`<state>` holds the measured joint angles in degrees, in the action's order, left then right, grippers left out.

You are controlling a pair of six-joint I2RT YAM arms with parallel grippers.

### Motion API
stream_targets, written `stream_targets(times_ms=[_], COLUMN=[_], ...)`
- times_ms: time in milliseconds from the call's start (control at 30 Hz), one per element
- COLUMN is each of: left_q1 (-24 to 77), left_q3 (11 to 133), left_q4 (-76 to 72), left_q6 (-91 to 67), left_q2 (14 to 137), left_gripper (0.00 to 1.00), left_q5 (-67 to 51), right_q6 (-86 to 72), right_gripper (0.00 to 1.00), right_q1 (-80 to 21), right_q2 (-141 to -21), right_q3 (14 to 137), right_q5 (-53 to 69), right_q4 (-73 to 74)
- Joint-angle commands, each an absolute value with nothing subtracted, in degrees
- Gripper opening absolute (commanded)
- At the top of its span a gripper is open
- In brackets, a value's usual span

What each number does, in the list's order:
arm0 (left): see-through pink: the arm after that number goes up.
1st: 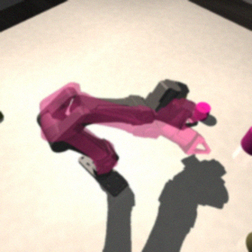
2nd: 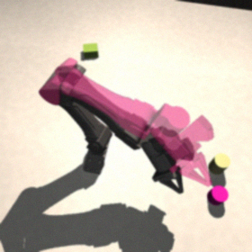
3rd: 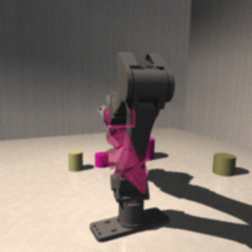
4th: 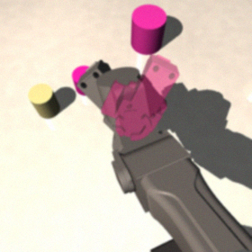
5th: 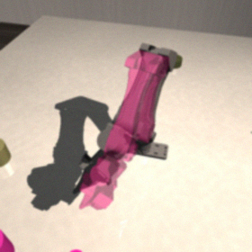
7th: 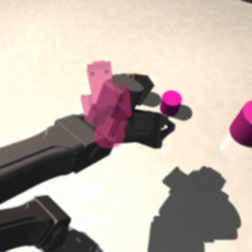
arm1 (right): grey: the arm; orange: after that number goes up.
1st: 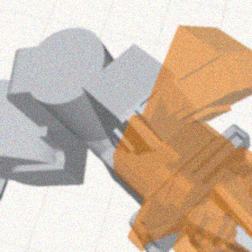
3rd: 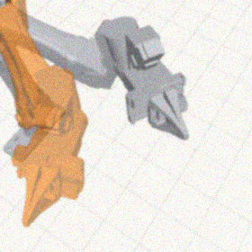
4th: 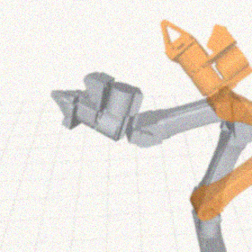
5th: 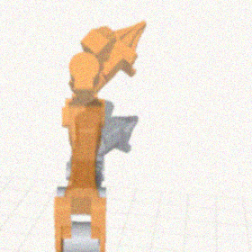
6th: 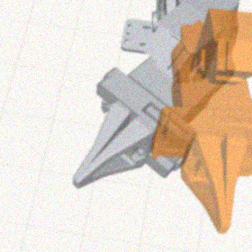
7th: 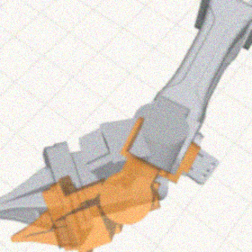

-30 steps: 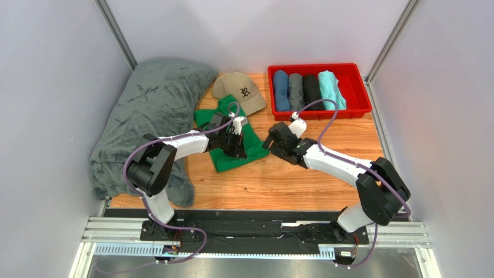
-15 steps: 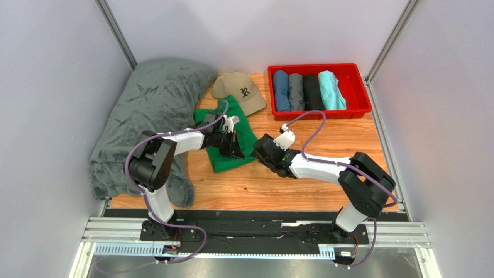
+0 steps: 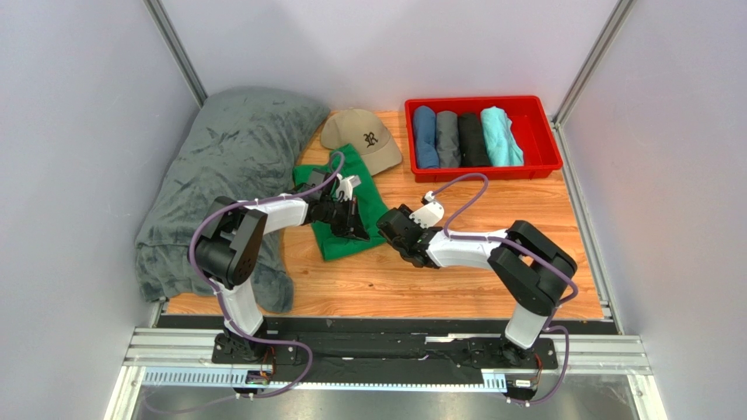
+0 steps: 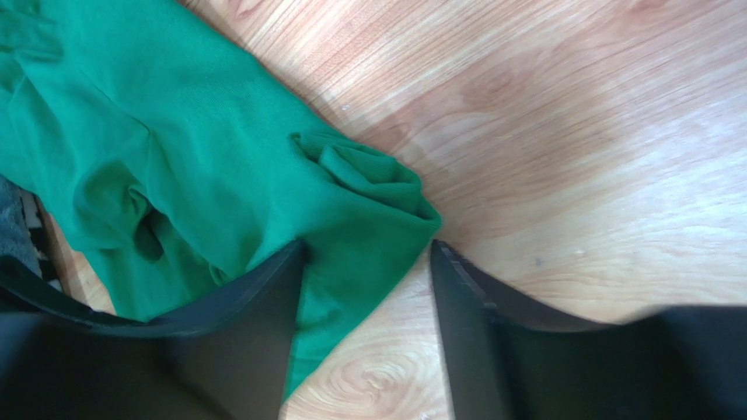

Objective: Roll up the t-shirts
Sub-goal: Roll the T-shirt to the center of the board.

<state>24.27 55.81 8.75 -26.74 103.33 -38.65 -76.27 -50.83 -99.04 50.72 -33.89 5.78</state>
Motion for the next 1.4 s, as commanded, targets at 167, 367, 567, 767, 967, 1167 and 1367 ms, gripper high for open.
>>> stream_targets(times_ms=[167, 367, 567, 767, 967, 1167, 1367], left_q1=[24.0, 23.9, 23.9, 23.8, 24.9, 32.2, 44.9], left_q3=[54.8, 54.4, 53.7, 50.9, 49.6, 44.0, 41.7], left_q4=[10.4, 9.6, 7.7, 3.2, 1.5, -2.7, -4.3], left_q6=[-26.5, -23.8, -22.6, -20.0, -13.1, -2.6, 8.6], left_q2=[104.3, 100.7, 94.9, 86.8, 79.9, 69.7, 66.4], left_gripper=[0.0, 0.34, 0.47, 0.48, 0.48, 0.48, 0.49], left_q5=[-40.7, -40.4, -34.6, -25.6, -21.5, -10.9, -0.6], right_q6=[-77.4, -72.0, -62.2, -54.7, -48.0, -45.6, -44.8], right_gripper=[0.33, 0.11, 0.0, 0.0, 0.0, 0.0, 0.0], right_q1=[-50.9, -49.1, -44.5, -41.3, -39.4, -38.5, -38.2], right_q2=[-102.8, -105.8, -107.4, -108.0, -112.5, -119.3, -125.5], right_q3=[57.4, 66.8, 72.3, 77.1, 86.8, 97.0, 105.2], right_q5=[-38.8, -36.5, -29.1, -26.2, -23.6, -20.4, -19.2], right_q4=[11.8, 27.6, 35.9, 44.2, 54.4, 62.0, 67.8])
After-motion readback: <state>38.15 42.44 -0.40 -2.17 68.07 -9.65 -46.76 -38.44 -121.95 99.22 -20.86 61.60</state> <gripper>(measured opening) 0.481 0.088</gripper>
